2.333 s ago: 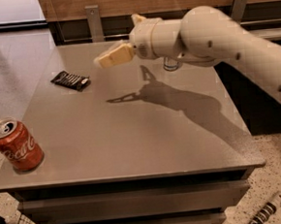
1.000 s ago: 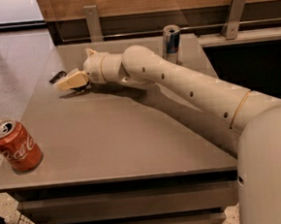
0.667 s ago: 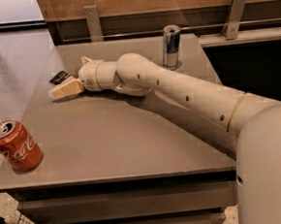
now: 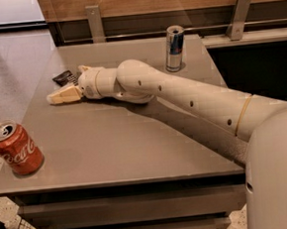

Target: Pick rxbar chocolate

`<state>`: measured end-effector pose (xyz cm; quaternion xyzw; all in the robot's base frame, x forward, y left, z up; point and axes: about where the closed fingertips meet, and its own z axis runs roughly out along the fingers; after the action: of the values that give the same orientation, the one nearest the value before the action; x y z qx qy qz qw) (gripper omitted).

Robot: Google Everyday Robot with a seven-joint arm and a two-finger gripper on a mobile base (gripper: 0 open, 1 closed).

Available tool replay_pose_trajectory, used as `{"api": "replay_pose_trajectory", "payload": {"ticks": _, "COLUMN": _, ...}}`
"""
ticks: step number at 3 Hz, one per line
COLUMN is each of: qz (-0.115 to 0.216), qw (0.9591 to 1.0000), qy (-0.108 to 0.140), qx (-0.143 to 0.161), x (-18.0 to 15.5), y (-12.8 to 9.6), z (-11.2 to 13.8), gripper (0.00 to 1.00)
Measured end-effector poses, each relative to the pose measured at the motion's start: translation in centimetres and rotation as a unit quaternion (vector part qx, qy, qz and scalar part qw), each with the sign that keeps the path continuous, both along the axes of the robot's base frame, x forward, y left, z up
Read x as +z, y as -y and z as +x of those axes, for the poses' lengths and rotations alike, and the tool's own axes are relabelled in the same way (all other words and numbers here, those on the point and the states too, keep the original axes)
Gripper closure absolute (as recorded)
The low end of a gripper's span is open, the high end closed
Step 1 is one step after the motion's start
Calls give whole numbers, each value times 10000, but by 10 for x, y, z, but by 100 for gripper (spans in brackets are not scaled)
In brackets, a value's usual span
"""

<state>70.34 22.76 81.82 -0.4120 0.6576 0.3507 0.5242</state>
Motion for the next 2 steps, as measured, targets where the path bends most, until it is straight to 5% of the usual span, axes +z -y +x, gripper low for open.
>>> {"api": "replay_pose_trajectory", "payload": {"ticks": 2, "qz": 2, "qw": 10000, "qy": -3, "qx": 21, "x": 2, "y": -3, "z": -1, "gripper": 61}}
